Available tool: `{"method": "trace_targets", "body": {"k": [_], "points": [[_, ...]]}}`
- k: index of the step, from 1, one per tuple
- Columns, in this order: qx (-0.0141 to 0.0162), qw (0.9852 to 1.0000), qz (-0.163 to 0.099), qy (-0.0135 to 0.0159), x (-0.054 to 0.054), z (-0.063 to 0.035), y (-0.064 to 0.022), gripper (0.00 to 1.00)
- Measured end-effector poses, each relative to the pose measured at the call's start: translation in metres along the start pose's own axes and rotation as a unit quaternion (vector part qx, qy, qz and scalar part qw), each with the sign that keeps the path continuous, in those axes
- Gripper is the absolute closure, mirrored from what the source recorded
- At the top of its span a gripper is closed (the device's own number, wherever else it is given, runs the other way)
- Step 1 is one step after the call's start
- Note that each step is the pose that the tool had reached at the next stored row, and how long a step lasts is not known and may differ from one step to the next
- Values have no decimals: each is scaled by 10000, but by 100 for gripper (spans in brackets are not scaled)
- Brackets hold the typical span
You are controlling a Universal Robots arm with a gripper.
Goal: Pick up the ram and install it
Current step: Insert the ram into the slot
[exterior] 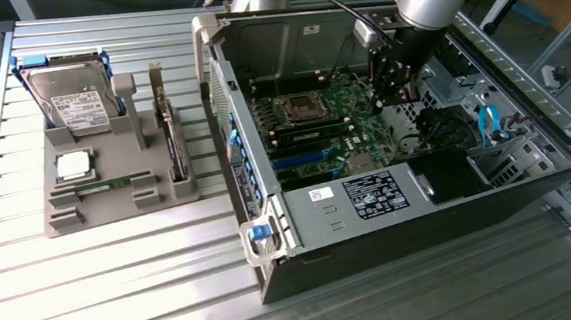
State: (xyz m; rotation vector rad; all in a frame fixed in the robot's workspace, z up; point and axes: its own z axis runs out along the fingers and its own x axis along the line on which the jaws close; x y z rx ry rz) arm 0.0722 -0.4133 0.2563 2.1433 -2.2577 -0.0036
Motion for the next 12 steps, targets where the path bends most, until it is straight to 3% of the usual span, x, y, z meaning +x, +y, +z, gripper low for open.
{"method": "trace_targets", "body": {"k": [5,12], "points": [[1,10000,-19,1,-43,2,71,89],[7,9998,-212,29,-67,2,118,89]]}}
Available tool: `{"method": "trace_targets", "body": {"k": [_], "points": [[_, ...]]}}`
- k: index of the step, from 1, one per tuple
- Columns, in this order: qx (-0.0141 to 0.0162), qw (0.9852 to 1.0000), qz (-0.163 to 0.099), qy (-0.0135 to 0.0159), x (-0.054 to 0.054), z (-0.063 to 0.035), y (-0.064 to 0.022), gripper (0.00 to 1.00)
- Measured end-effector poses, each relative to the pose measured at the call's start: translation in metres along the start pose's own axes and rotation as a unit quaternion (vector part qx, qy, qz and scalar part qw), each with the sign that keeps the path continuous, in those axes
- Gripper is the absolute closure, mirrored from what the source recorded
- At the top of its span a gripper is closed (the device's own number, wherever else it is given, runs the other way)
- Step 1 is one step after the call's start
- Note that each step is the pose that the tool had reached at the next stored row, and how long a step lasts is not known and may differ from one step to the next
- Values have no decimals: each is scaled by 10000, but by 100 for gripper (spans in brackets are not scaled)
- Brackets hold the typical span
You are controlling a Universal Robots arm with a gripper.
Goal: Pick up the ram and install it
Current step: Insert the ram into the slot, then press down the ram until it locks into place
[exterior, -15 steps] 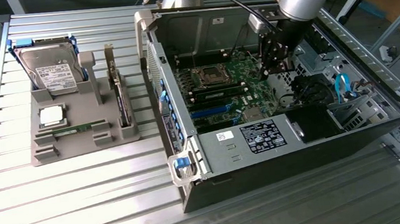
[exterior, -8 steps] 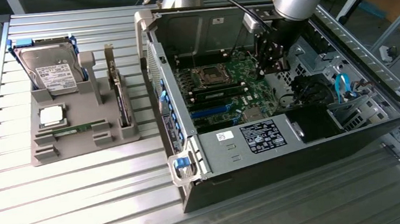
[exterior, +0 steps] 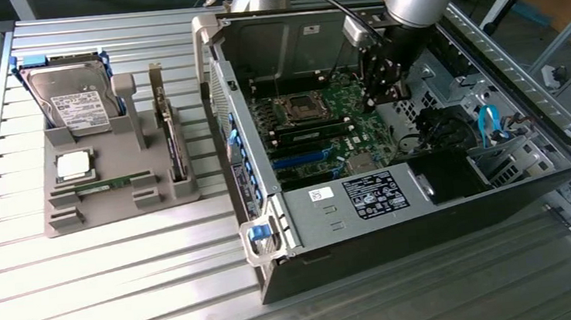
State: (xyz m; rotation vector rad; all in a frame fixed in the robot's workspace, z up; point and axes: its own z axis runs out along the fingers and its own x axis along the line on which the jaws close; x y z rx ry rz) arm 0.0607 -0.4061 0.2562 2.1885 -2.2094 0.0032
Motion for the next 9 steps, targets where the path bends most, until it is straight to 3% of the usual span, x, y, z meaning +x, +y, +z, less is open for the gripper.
{"method": "trace_targets", "body": {"k": [4,9], "points": [[4,10000,-54,1,1,1,56,89],[4,10000,-56,1,1,1,60,89]]}}
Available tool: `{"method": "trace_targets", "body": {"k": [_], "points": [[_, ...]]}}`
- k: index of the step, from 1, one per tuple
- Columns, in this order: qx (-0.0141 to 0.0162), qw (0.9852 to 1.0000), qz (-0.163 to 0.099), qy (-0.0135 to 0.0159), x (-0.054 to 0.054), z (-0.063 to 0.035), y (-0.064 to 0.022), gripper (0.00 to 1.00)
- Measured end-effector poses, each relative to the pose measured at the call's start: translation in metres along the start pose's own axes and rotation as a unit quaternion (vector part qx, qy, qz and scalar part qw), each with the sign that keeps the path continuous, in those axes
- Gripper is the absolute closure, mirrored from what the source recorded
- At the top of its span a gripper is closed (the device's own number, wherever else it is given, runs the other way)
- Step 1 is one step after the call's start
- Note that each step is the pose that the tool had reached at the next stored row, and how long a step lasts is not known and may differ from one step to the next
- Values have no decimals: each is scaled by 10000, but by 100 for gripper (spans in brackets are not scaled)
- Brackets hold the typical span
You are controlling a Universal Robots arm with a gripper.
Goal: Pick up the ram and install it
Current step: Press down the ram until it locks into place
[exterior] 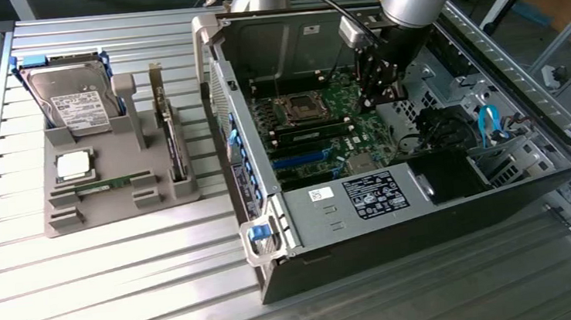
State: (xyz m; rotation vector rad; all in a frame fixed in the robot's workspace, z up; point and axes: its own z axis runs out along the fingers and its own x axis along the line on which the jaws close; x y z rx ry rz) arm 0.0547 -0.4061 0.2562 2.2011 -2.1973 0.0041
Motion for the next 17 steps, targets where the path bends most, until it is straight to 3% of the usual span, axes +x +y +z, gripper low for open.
{"method": "trace_targets", "body": {"k": [9,17], "points": [[0,10000,0,1,-6,32,153,89],[0,10000,0,0,-19,112,179,89]]}}
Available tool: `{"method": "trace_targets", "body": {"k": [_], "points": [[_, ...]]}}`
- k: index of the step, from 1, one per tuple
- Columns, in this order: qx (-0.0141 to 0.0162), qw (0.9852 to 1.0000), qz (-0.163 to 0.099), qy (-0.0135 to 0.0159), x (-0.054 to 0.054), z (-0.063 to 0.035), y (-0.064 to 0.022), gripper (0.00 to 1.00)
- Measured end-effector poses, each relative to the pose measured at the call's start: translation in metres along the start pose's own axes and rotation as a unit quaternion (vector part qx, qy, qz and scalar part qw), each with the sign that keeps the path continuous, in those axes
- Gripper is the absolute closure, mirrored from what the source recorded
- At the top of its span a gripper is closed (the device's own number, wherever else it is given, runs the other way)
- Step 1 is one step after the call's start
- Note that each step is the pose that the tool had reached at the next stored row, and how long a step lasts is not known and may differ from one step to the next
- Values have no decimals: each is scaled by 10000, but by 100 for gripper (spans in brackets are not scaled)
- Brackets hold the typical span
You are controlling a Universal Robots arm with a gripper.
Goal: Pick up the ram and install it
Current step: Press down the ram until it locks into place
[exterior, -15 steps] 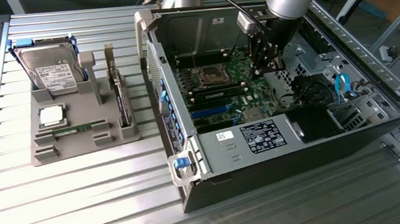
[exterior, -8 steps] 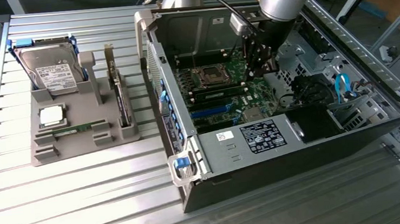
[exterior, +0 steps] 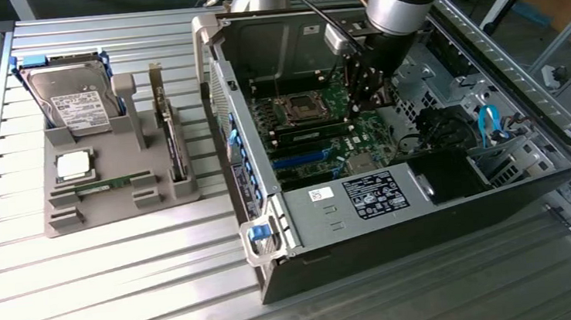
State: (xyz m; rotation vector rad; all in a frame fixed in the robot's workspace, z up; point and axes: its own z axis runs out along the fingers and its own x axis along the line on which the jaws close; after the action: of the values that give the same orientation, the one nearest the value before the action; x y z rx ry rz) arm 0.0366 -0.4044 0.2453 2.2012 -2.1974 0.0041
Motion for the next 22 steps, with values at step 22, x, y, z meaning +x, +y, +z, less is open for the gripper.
{"method": "trace_targets", "body": {"k": [22], "points": [[15,10000,1,1,-2,93,26,89]]}}
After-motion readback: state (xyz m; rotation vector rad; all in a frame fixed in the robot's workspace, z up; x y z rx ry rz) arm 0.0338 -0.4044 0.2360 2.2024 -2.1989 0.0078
